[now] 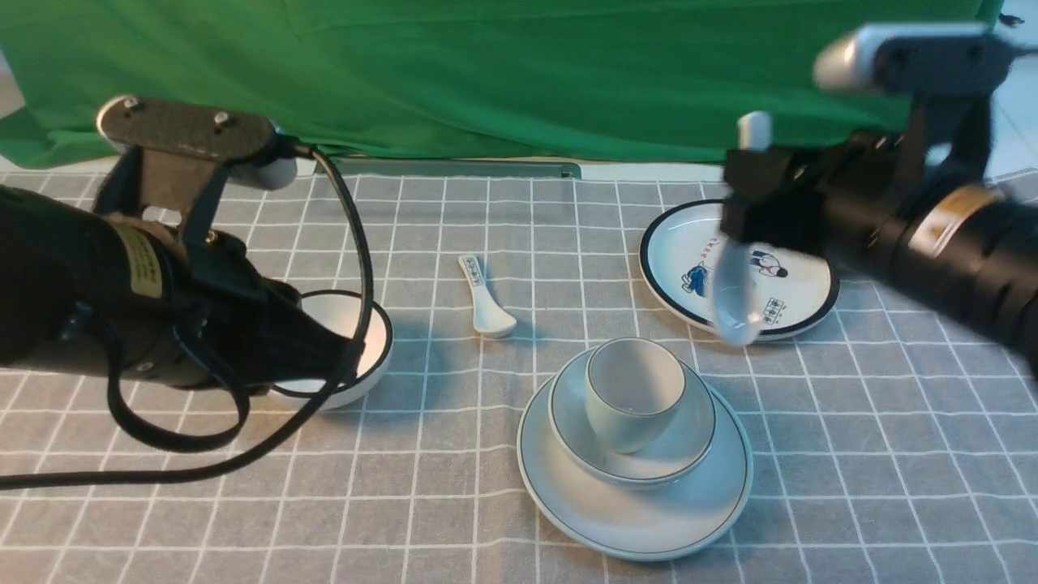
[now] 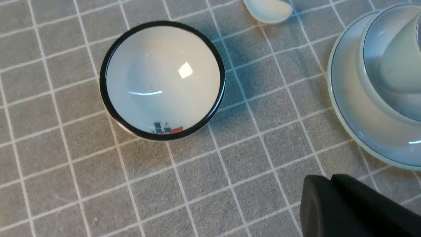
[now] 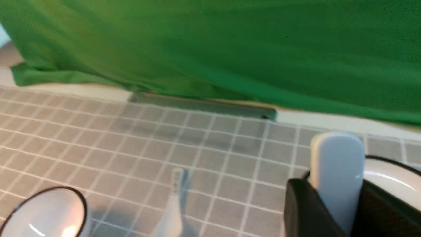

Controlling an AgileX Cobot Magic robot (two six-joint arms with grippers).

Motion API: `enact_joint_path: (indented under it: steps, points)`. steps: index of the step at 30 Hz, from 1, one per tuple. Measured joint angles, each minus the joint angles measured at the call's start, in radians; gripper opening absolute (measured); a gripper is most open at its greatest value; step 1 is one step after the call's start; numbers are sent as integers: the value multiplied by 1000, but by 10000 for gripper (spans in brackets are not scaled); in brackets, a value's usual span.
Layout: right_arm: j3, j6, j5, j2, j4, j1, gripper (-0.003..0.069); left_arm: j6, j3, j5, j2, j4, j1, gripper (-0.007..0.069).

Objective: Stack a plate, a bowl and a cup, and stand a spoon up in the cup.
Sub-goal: Use the right arm to put the blue soup spoon into the blue teacup in the middle

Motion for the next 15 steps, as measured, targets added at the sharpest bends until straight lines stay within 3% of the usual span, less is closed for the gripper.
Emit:
enact_joint_path:
  steps: [1, 6, 15]
  points:
    - [35, -11, -106, 34, 0, 39, 181, 0, 0, -20, 0, 1, 0, 10]
    - [60, -42, -305, 158, -2, 107, 181, -3, 0, -49, 0, 4, 0, 10]
    - [61, -86, -349, 249, 1, 120, 181, -3, 0, -50, 0, 52, 0, 10]
